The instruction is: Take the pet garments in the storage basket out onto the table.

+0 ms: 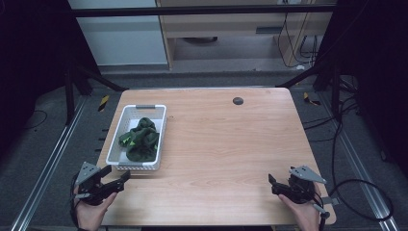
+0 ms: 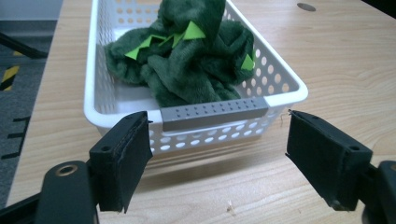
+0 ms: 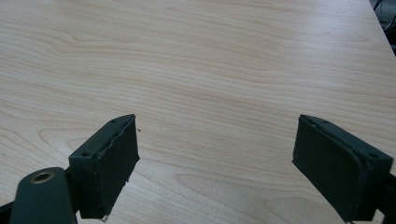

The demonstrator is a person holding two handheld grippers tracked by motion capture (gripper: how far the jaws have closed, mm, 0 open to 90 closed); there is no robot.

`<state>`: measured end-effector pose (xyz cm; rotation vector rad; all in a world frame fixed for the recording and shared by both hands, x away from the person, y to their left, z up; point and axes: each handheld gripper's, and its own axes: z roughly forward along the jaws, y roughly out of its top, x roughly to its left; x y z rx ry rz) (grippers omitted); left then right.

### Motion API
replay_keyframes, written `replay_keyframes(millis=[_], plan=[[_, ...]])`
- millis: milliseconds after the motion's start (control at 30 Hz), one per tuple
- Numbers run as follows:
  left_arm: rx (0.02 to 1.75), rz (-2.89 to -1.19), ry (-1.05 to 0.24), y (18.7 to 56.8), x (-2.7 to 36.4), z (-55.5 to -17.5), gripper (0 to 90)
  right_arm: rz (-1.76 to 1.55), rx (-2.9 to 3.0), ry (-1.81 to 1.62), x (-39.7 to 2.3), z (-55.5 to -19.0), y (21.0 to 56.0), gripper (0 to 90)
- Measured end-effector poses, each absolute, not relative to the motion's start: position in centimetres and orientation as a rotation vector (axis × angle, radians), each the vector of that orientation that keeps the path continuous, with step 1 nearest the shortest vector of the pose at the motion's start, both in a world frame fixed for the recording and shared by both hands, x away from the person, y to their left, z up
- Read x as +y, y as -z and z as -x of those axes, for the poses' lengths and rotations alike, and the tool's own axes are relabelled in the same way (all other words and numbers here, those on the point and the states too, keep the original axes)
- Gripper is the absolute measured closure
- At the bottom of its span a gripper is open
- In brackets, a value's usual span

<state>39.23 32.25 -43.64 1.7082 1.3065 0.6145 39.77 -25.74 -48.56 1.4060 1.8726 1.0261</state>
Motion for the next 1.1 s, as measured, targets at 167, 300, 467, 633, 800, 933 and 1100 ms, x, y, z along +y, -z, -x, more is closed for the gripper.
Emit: replay_keyframes(millis=[167, 300, 467, 633, 800, 933, 1100], plan=[[1.296, -1.684, -0.626, 42.6, 32.7, -39.5, 21.1, -1.399, 1.878, -1.024, -25.7, -39.8, 48.6, 13.8], [1.288, -1.677, -0.618, 41.8, 33.2, -39.6, 20.8, -1.399, 1.881, -1.025, -25.7, -39.7, 48.7, 13.5], [1.284, -1.667, -0.619, 41.0, 33.7, -39.9, 20.8, -1.4, 1.884, -1.033, -25.8, -39.8, 48.8, 13.3], [1.271, -1.652, -0.635, 40.0, 34.0, -40.2, 20.8, -1.399, 1.89, -1.035, -25.7, -39.8, 48.8, 13.1], [1.264, -1.65, -0.637, 39.4, 34.0, -40.7, 20.7, -1.396, 1.896, -1.029, -25.8, -40.0, 48.9, 12.9], [1.26, -1.649, -0.635, 39.1, 33.8, -41.4, 20.7, -1.394, 1.894, -1.023, -25.8, -40.0, 49.0, 12.9], [1.249, -1.647, -0.635, 38.4, 33.4, -42.4, 20.7, -1.391, 1.898, -1.023, -25.7, -40.0, 49.0, 12.7]])
